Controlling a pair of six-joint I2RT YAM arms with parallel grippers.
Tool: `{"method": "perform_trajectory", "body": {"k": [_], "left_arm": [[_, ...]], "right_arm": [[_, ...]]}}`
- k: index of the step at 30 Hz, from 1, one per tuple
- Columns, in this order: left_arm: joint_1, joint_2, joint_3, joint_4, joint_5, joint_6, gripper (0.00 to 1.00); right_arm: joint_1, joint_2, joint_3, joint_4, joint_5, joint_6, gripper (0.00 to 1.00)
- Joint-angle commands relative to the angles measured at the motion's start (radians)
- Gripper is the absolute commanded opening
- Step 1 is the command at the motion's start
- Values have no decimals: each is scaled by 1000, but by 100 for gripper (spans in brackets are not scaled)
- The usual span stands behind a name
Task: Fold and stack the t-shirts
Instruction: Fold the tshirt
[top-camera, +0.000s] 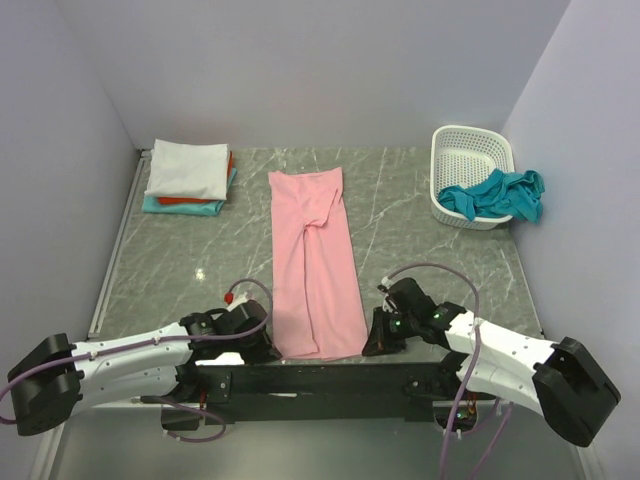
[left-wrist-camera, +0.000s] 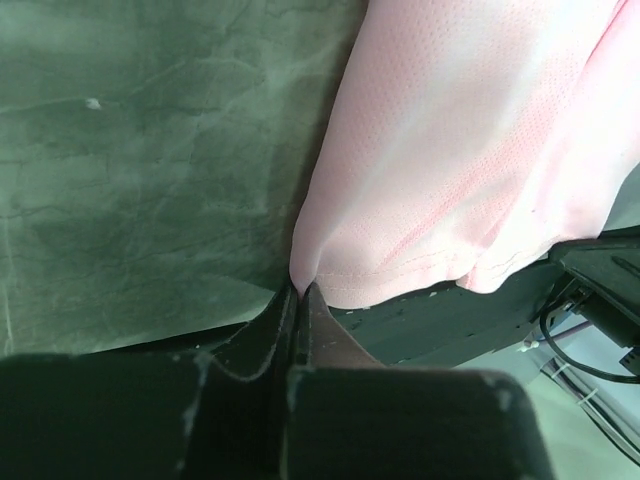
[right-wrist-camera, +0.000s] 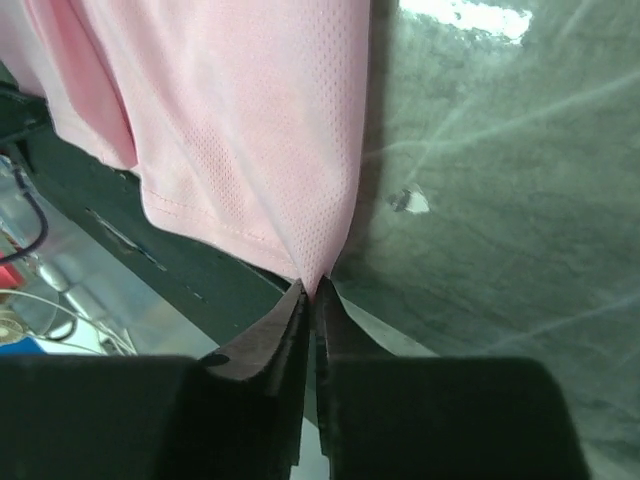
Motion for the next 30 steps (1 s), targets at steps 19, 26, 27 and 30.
{"method": "perform_trajectory", "body": {"k": [19, 26, 27, 30], "left_arm": [[161, 41, 382, -76, -262, 306, 0], [362, 150, 514, 24, -173, 478, 0], [373, 183, 531, 29, -170, 496, 0], [422, 259, 586, 73, -121, 562, 0]], "right_arm": [[-36, 92, 434, -56, 229, -156, 0], [-99, 246, 629, -32, 229, -191, 0], [-110, 261, 661, -32, 227, -196, 0], [-148, 307, 703, -10, 214, -198, 0]]}}
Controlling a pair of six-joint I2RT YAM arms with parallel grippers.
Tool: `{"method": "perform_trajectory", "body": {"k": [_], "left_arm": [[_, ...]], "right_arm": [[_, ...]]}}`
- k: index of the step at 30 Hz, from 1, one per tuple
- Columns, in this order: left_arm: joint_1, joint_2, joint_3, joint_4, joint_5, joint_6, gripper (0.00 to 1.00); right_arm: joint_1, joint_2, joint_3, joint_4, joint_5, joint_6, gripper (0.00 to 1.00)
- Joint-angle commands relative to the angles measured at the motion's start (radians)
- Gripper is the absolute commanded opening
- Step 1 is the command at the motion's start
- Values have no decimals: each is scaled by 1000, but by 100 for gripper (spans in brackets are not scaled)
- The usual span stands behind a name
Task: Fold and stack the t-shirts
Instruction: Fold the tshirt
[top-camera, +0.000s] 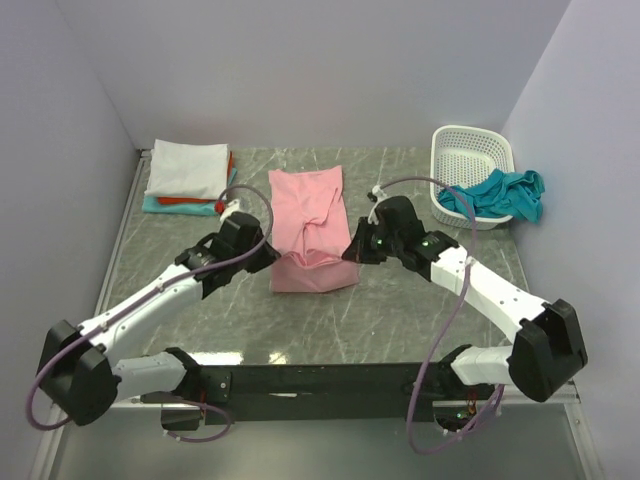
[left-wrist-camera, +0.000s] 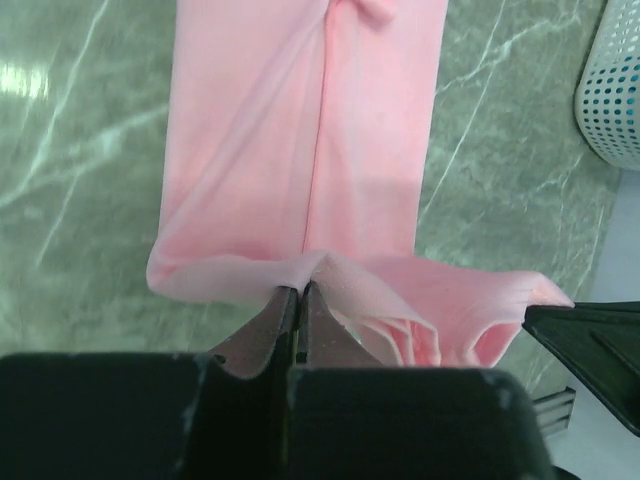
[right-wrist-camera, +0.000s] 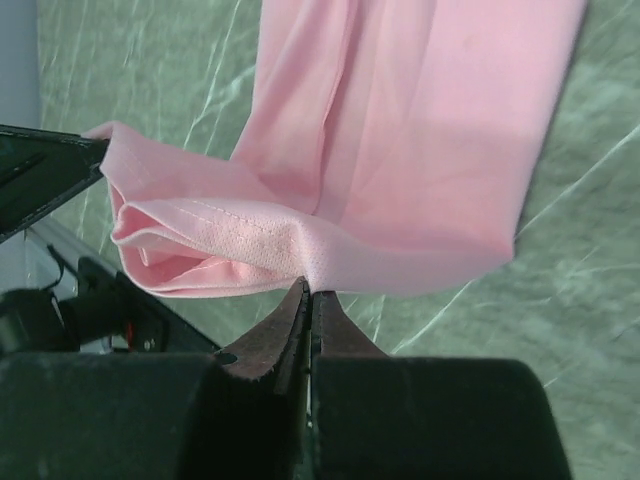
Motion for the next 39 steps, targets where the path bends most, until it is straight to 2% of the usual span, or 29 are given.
{"method": "perform_trajectory", "body": {"k": [1, 5, 16, 29, 33, 39], "left_arm": [[58, 66, 88, 78, 61, 130, 0], [107, 183, 176, 92, 121, 167, 1], [237, 333, 264, 112, 159, 222, 0], [300, 554, 384, 141, 221, 269, 1], [319, 621, 411, 142, 253, 288, 1], [333, 707, 442, 147, 293, 302, 1]], "right_arm": [[-42, 40, 75, 40, 11, -31, 0], [-77, 99, 127, 34, 2, -65, 0], [-145, 296, 289, 36, -61, -112, 0], [-195, 513, 455, 21, -100, -131, 0], [-200, 560, 486, -4, -38, -140, 0], [-214, 633, 517, -9, -56, -151, 0]]}}
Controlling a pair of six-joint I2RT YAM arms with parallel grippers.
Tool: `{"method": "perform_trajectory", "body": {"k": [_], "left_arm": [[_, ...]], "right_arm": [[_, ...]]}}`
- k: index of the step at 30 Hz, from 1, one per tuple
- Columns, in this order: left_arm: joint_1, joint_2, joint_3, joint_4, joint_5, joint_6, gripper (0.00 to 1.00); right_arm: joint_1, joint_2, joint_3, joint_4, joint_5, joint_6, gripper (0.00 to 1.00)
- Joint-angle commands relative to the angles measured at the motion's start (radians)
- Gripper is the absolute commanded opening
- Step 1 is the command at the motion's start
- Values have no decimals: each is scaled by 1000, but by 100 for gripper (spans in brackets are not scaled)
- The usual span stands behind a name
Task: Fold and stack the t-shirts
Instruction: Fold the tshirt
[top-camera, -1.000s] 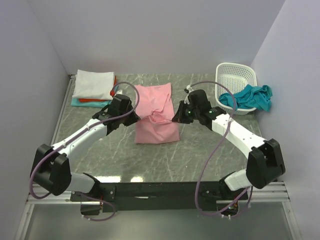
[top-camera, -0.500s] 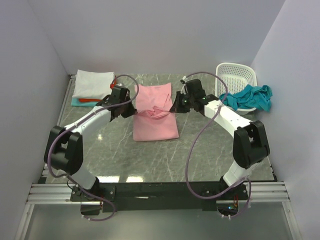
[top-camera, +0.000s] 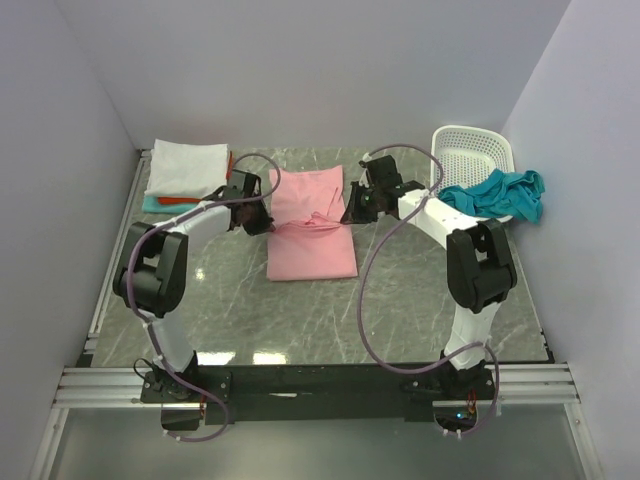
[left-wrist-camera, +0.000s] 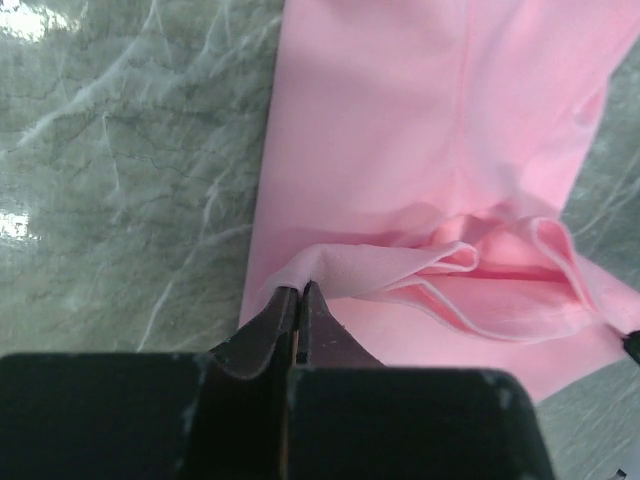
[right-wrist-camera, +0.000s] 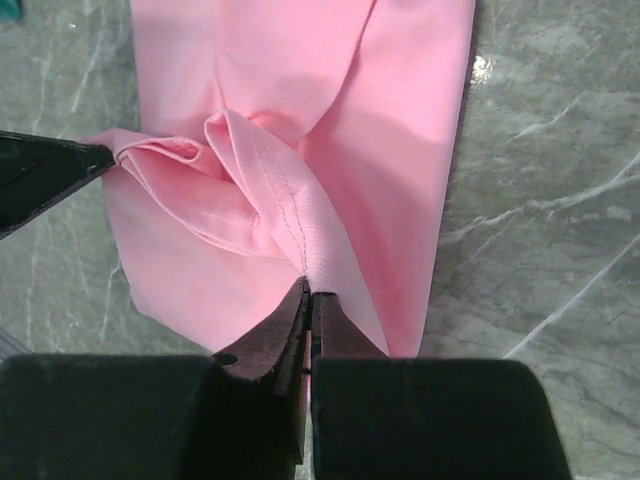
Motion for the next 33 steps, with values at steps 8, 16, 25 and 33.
{"method": "perform_trajectory", "body": {"k": [8, 16, 25, 33], "left_arm": [[19, 65, 72, 40, 95, 49, 22], [19, -75, 26, 29, 64, 50, 98], [14, -348, -233, 32, 46, -5, 99], [-46, -551, -503, 68, 57, -77, 99]], "right_arm": [[-28, 94, 106, -19, 17, -33, 6], [-32, 46, 140, -77, 8, -65, 62], [-32, -264, -179, 29, 5, 4, 85], [-27, -494, -501, 139, -52, 59, 89]]}}
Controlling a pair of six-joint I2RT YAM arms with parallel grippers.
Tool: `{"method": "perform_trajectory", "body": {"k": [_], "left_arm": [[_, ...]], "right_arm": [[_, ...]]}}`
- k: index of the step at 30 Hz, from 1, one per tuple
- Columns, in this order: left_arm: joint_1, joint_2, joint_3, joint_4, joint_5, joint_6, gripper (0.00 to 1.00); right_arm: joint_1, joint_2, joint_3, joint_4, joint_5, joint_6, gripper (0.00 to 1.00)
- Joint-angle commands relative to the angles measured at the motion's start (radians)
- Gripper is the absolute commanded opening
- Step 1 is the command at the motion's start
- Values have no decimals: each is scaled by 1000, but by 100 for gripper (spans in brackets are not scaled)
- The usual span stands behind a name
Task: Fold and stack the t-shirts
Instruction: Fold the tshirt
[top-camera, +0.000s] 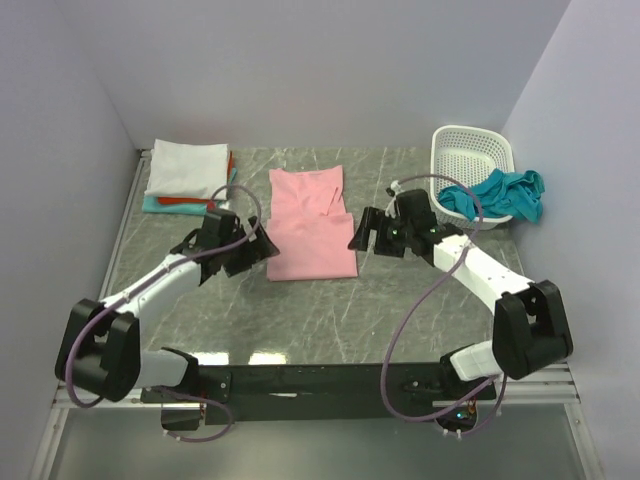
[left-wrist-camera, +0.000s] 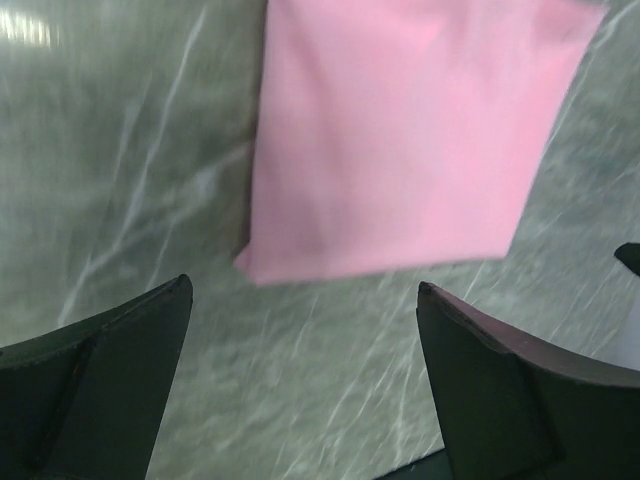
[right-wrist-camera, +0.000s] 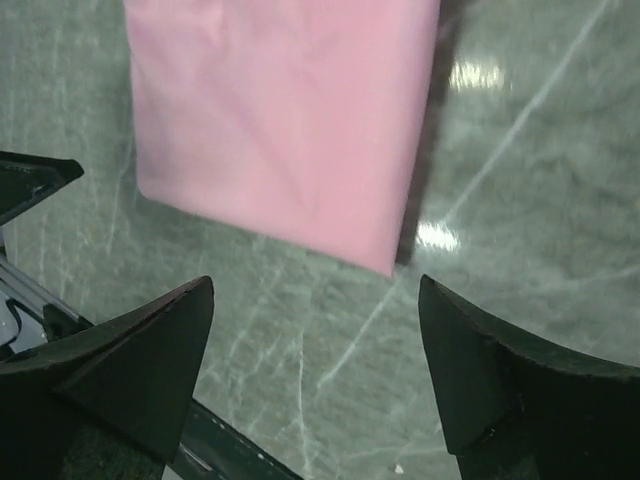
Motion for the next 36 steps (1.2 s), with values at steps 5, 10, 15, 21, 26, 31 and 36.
{"method": "perform_trajectory", "body": {"k": [5, 10, 15, 21, 26, 31, 36], "left_arm": [[-26, -96, -168, 93, 13, -82, 99], [-26, -55, -205, 143, 16, -94, 83], [-26, 22, -191, 183, 42, -93, 64], [-26, 86, -199, 223, 56, -88, 53], [-26, 141, -191, 239, 77, -83, 40], [-26, 163, -194, 239, 68, -71, 15], [-26, 203, -191, 280, 79, -60, 1]], "right_arm": [[3, -83, -165, 107, -38, 23, 89], [3, -26, -176, 150, -73, 21, 89], [1, 60, -173, 199, -101, 49, 84], [4, 115, -182, 225, -128, 58, 62], [1, 163, -184, 239, -151, 70, 51], [4, 187, -185, 230, -150, 69, 50], [12, 201, -196, 228, -137, 63, 50]]}}
